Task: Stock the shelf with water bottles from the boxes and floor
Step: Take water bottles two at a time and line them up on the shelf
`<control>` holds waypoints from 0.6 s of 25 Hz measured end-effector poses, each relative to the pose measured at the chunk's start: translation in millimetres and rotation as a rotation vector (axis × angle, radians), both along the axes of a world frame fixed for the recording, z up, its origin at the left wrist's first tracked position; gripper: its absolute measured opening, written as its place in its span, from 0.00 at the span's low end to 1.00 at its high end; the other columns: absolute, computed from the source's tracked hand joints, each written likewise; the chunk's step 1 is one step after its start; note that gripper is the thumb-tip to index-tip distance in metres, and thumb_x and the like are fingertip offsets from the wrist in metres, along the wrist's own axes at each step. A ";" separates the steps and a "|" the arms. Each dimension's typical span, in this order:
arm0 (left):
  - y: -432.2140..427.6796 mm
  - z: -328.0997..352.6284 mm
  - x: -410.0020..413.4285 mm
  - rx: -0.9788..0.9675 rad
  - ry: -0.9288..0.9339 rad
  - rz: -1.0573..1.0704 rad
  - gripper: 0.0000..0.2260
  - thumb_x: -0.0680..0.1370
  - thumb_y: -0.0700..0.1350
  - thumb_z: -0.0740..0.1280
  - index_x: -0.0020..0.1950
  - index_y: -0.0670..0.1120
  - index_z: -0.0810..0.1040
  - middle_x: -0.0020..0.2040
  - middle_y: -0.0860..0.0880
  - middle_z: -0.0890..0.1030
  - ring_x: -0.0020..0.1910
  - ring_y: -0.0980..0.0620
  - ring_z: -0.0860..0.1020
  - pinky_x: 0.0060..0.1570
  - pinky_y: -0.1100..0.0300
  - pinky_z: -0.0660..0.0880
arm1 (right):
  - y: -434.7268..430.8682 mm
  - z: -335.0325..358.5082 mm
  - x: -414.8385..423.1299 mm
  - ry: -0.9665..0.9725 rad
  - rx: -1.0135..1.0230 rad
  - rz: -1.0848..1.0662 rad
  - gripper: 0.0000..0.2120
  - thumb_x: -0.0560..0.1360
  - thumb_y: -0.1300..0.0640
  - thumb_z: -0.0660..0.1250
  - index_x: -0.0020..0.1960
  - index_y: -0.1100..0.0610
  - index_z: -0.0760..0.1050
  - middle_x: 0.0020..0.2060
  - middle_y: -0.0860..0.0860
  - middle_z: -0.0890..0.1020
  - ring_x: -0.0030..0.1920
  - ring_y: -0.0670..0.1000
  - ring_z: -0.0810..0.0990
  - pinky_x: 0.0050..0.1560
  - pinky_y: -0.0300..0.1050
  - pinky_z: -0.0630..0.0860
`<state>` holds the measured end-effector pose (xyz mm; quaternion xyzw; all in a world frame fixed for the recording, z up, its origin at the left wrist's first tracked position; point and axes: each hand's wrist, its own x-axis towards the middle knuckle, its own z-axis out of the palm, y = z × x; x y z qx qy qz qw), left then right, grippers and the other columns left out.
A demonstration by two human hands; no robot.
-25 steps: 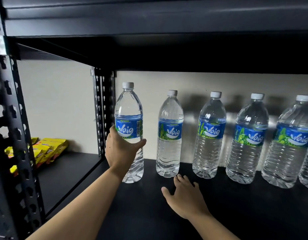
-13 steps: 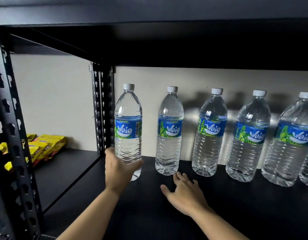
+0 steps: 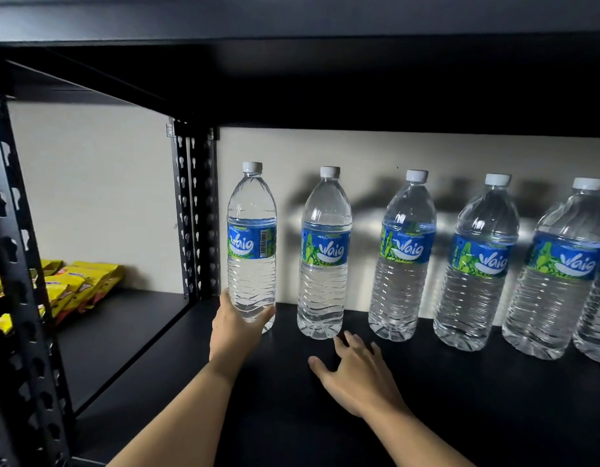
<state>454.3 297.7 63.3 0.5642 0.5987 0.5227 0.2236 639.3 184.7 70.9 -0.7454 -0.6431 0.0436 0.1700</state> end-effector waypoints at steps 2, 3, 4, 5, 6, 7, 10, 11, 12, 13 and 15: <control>3.3 -2.2 2.8 -0.031 0.013 0.000 0.42 0.68 0.58 0.75 0.74 0.46 0.59 0.69 0.44 0.72 0.69 0.42 0.69 0.65 0.47 0.69 | 3.8 -3.3 0.6 -0.007 0.012 -0.004 0.38 0.77 0.32 0.53 0.79 0.54 0.58 0.79 0.51 0.55 0.79 0.52 0.49 0.77 0.49 0.43; 4.6 -3.0 4.1 -0.033 0.015 -0.001 0.42 0.69 0.58 0.75 0.74 0.45 0.59 0.69 0.43 0.71 0.69 0.42 0.69 0.65 0.46 0.69 | 6.1 -5.0 1.4 -0.013 0.020 -0.006 0.38 0.77 0.32 0.53 0.79 0.54 0.59 0.79 0.51 0.56 0.79 0.51 0.50 0.78 0.49 0.43; 5.8 -3.1 5.0 -0.038 0.014 -0.002 0.42 0.69 0.58 0.75 0.74 0.45 0.58 0.69 0.42 0.71 0.69 0.42 0.69 0.65 0.46 0.69 | 8.4 -6.8 2.1 -0.017 0.020 -0.008 0.38 0.77 0.32 0.53 0.78 0.54 0.59 0.79 0.51 0.57 0.79 0.51 0.50 0.78 0.49 0.45; 6.5 -2.8 5.4 -0.045 0.018 0.002 0.42 0.69 0.58 0.75 0.75 0.45 0.58 0.69 0.42 0.70 0.69 0.42 0.69 0.65 0.47 0.68 | 10.0 -7.9 2.7 -0.023 0.018 -0.006 0.37 0.77 0.33 0.53 0.78 0.54 0.59 0.79 0.51 0.57 0.79 0.51 0.51 0.78 0.49 0.46; 6.6 -1.9 5.3 -0.060 0.024 0.009 0.43 0.69 0.58 0.75 0.75 0.45 0.57 0.69 0.41 0.68 0.69 0.41 0.68 0.65 0.47 0.67 | 11.2 -8.8 2.6 -0.025 0.016 -0.003 0.37 0.77 0.33 0.53 0.78 0.54 0.60 0.79 0.51 0.58 0.79 0.51 0.52 0.77 0.49 0.48; 6.2 -0.8 5.3 -0.072 0.031 0.016 0.43 0.70 0.58 0.74 0.76 0.45 0.56 0.69 0.41 0.67 0.69 0.41 0.67 0.65 0.48 0.66 | 11.5 -9.3 2.7 -0.023 0.019 -0.001 0.37 0.77 0.33 0.53 0.78 0.54 0.60 0.79 0.51 0.58 0.79 0.50 0.52 0.77 0.49 0.49; 4.2 0.4 5.3 -0.042 0.058 0.019 0.43 0.70 0.57 0.75 0.76 0.43 0.57 0.67 0.41 0.67 0.68 0.42 0.67 0.65 0.50 0.65 | 12.5 -8.6 3.8 -0.019 0.027 -0.001 0.36 0.78 0.34 0.54 0.78 0.55 0.60 0.78 0.50 0.59 0.79 0.50 0.52 0.77 0.49 0.50; 3.2 -0.5 5.2 -0.027 0.076 0.019 0.43 0.69 0.55 0.76 0.75 0.42 0.57 0.67 0.40 0.68 0.67 0.42 0.67 0.65 0.51 0.65 | 12.8 -8.0 4.2 -0.024 0.024 -0.002 0.36 0.78 0.35 0.54 0.78 0.56 0.60 0.78 0.50 0.59 0.79 0.50 0.52 0.77 0.48 0.50; 2.4 -1.8 5.0 -0.018 0.103 0.021 0.42 0.69 0.54 0.77 0.74 0.40 0.58 0.66 0.40 0.69 0.66 0.42 0.68 0.64 0.52 0.66 | 12.8 -7.6 4.5 -0.028 0.020 -0.004 0.36 0.78 0.35 0.54 0.78 0.56 0.60 0.78 0.50 0.59 0.79 0.50 0.53 0.77 0.48 0.50; 1.8 -2.7 4.7 -0.019 0.132 0.025 0.42 0.68 0.52 0.77 0.73 0.40 0.59 0.65 0.39 0.70 0.66 0.42 0.68 0.64 0.52 0.66 | 12.8 -7.2 4.6 -0.030 0.018 -0.005 0.36 0.78 0.35 0.54 0.78 0.57 0.60 0.78 0.50 0.59 0.79 0.50 0.53 0.77 0.48 0.50; 0.8 -3.3 4.5 -0.040 0.158 0.040 0.39 0.68 0.51 0.78 0.71 0.39 0.61 0.64 0.40 0.71 0.66 0.41 0.68 0.63 0.51 0.66 | 12.5 -6.5 4.1 -0.033 0.018 -0.003 0.36 0.78 0.35 0.54 0.78 0.57 0.60 0.78 0.50 0.59 0.78 0.50 0.53 0.77 0.48 0.50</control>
